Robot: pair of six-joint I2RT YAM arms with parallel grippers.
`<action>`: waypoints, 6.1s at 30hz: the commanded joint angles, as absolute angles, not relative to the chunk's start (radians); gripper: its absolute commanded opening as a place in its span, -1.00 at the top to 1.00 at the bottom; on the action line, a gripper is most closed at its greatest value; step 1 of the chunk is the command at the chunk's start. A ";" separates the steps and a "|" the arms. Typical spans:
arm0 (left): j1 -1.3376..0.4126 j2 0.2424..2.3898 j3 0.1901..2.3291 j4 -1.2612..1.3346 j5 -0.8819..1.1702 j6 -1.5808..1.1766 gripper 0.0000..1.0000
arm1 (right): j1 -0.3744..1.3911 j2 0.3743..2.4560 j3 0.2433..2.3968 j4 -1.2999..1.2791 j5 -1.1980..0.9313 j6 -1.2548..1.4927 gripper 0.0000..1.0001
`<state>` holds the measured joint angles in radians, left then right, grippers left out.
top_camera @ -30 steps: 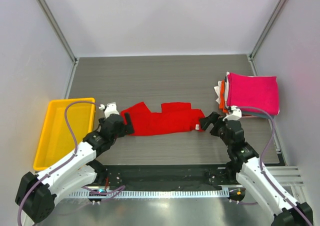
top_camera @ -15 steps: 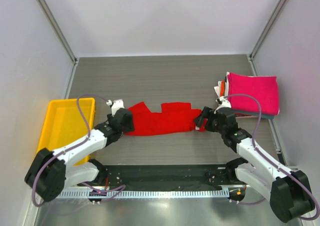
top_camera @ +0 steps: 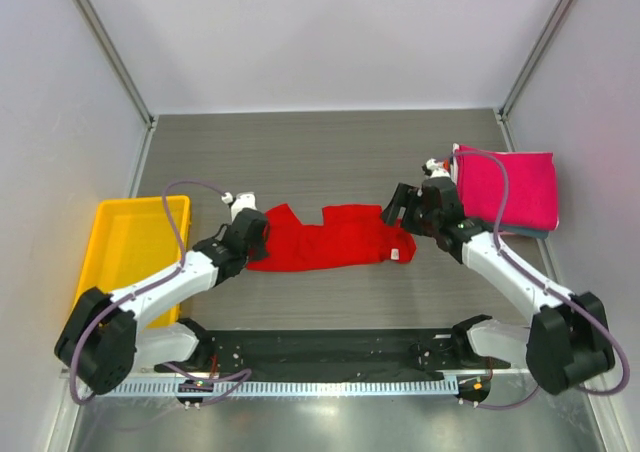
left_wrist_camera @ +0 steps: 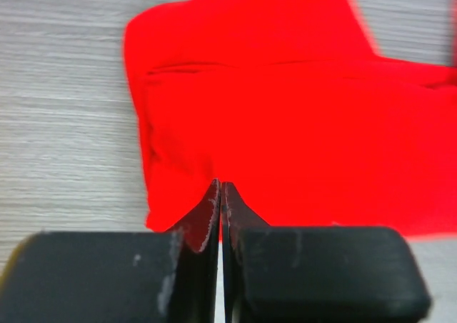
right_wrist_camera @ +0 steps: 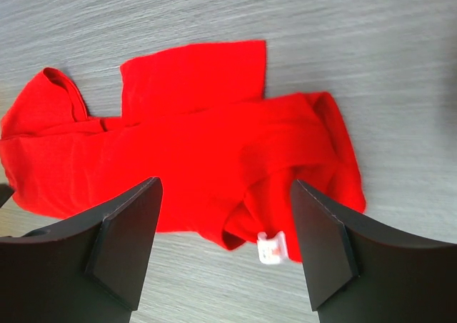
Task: Fold and stack the t-shirts
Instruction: Flatten the tshirt out
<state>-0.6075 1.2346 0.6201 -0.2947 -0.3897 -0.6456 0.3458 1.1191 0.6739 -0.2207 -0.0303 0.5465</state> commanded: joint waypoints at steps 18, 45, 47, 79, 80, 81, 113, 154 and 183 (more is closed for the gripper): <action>-0.615 0.890 0.466 -0.184 -0.267 -0.620 1.00 | 0.690 1.939 1.549 -0.581 0.279 0.456 -0.16; -0.615 1.004 0.549 -0.244 -0.321 -0.650 0.92 | 0.747 2.088 1.672 -0.624 0.405 0.440 0.97; -0.614 1.038 0.613 -0.293 -0.319 -0.675 0.91 | 0.747 1.978 1.599 -0.585 0.439 0.439 0.97; -0.555 1.819 1.241 -0.604 -0.379 -0.652 -0.57 | 0.750 0.647 0.439 -0.408 0.094 0.752 0.97; -0.551 1.833 1.249 -0.620 -0.393 -0.660 -0.62 | 0.752 0.637 0.437 -0.414 0.095 0.752 0.98; -0.548 1.845 1.255 -0.633 -0.411 -0.681 -0.69 | 0.750 0.627 0.437 -0.420 0.101 0.752 0.97; -0.175 1.361 1.271 -0.555 -0.167 -0.813 0.97 | 0.749 0.764 0.945 -0.637 0.513 0.699 0.97; -0.535 2.011 1.543 -0.821 -0.357 -0.612 0.12 | 0.749 0.775 0.574 -0.520 0.143 0.741 0.92; -0.011 1.653 1.845 -0.407 0.261 -0.975 1.00 | 0.655 1.178 1.613 -0.693 0.680 0.399 0.98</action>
